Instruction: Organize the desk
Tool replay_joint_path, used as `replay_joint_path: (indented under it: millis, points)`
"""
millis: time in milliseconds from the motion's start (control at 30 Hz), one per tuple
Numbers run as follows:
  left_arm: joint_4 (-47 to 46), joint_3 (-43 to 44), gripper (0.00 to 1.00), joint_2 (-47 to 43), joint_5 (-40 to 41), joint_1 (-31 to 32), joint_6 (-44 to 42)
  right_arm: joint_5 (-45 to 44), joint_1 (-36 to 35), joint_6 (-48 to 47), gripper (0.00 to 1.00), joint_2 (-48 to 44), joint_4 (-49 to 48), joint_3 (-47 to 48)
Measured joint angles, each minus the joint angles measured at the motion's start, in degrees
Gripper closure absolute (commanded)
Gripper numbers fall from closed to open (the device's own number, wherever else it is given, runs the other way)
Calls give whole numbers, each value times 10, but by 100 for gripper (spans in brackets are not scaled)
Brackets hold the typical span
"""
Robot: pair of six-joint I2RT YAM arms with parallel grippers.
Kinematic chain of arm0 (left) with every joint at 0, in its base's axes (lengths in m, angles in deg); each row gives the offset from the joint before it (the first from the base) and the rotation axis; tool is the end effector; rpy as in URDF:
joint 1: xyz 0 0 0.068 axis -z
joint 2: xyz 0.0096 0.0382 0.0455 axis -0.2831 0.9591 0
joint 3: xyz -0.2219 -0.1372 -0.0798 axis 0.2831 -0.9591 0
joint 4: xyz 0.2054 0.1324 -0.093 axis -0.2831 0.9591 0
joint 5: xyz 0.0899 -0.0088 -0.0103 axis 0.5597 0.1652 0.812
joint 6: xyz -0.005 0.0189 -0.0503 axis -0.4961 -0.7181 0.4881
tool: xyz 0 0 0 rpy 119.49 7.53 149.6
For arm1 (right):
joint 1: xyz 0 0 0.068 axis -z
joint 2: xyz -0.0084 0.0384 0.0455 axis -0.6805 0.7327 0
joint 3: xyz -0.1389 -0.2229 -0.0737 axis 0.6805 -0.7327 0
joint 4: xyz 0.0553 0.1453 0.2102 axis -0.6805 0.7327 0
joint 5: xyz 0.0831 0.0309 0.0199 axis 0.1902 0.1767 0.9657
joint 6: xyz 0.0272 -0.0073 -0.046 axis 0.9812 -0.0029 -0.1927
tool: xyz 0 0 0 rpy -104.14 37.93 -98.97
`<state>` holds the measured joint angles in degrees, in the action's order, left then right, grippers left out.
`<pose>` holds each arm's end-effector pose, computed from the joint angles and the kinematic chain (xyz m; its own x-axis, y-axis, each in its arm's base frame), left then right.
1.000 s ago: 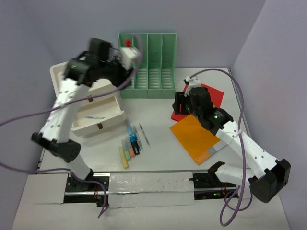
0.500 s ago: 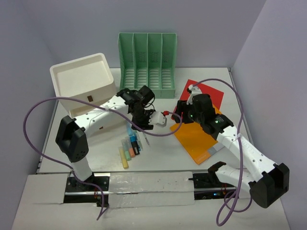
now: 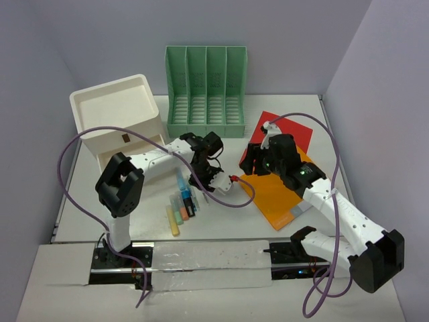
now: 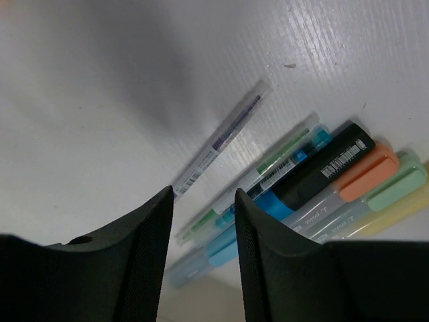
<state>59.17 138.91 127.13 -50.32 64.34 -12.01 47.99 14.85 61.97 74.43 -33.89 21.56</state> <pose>0.2403 -0.2813 0.2118 0.4894 0.8134 -0.3144 0.8607 -0.5086 0.0236 0.1954 0.1081 0.2924 -0.6555 0.0542 -0.7532 -0.3304 0.8763 0.3505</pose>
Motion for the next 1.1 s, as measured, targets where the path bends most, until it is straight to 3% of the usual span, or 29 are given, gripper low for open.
replay_joint_path:
  millis: [267,667,1100]
  points:
    - [-36,-50,52,6,15,-11,-62,2,0,-2,36,0,-2,-8]
    - [-69,-55,56,44,35,-14,-84,3,0,-4,35,0,-2,-31]
    - [-93,-66,100,42,62,-13,-100,-10,0,-13,35,5,2,-30]
